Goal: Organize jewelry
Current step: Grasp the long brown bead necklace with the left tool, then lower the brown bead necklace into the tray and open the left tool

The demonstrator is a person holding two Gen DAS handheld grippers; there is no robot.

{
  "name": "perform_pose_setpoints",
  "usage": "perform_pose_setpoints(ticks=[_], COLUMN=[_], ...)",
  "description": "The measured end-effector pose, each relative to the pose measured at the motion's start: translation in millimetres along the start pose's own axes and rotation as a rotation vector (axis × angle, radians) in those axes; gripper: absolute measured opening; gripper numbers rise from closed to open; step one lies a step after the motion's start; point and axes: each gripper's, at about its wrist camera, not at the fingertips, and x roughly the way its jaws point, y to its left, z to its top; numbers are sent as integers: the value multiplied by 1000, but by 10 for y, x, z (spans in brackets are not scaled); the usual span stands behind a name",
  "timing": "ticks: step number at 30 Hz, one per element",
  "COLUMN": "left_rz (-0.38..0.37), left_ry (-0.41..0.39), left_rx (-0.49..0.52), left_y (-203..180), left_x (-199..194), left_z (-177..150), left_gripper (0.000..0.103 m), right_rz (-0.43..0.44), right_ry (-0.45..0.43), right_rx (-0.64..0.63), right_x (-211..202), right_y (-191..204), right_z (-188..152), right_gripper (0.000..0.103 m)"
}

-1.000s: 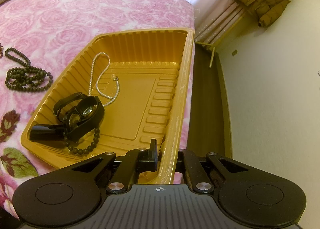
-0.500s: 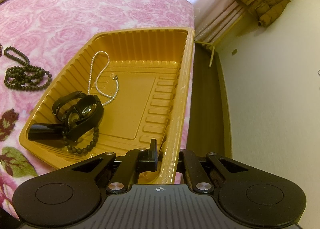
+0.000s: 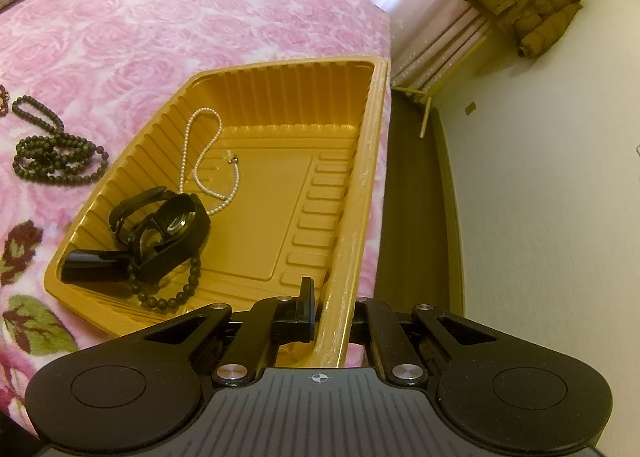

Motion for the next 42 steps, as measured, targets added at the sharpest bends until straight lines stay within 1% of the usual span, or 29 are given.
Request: perform_pose_setpoints(ticks=[19, 23, 33, 39, 42], left_rz=[-23, -37, -139, -214, -269], left_ry=[-36, -52, -126, -173, -203], left_rx=[54, 61, 103, 138, 160], left_y=[-178, -231, -601, -956, -1193], left_x=[-144, -182, -283, -299, -328], left_z=[235, 294, 638, 902, 1055], left_gripper=[6, 6, 6, 6, 6], right_rz=[-1, -1, -4, 0, 1], right_ry=[-6, -7, -13, -18, -19], right_rx=[-3, -4, -9, -2, -1], right_x=[-25, -25, -41, -35, -37], right_y=[-5, -6, 9, -6, -11], right_z=[11, 9, 46, 40, 37], right_gripper=[6, 6, 6, 6, 6])
